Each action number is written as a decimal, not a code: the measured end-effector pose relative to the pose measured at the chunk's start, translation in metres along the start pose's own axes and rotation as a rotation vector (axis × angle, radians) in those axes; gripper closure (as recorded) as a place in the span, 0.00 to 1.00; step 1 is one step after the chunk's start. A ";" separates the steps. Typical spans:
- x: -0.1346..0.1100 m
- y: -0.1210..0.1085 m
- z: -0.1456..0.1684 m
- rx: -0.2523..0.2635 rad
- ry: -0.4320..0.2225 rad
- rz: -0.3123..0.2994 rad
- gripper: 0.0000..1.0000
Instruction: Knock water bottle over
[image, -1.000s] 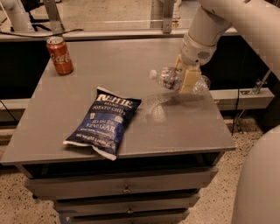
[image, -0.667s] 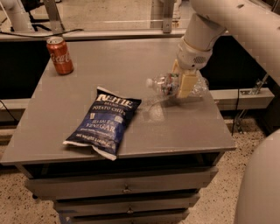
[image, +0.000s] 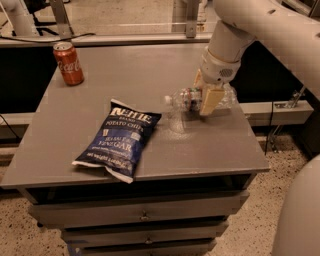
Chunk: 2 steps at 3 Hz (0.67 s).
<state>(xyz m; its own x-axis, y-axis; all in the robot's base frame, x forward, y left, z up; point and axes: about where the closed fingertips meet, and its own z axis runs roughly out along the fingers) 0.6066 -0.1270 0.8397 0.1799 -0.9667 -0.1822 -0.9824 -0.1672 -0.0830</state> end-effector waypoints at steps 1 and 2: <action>0.001 0.003 0.002 -0.006 0.004 0.003 0.00; 0.001 0.004 0.003 -0.007 0.005 0.005 0.00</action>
Offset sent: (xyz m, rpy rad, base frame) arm -0.0092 -0.0050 -0.0019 -0.0158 0.0192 -0.0053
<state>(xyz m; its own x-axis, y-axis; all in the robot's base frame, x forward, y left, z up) 0.6028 -0.1284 0.8364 0.1747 -0.9685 -0.1775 -0.9836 -0.1637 -0.0752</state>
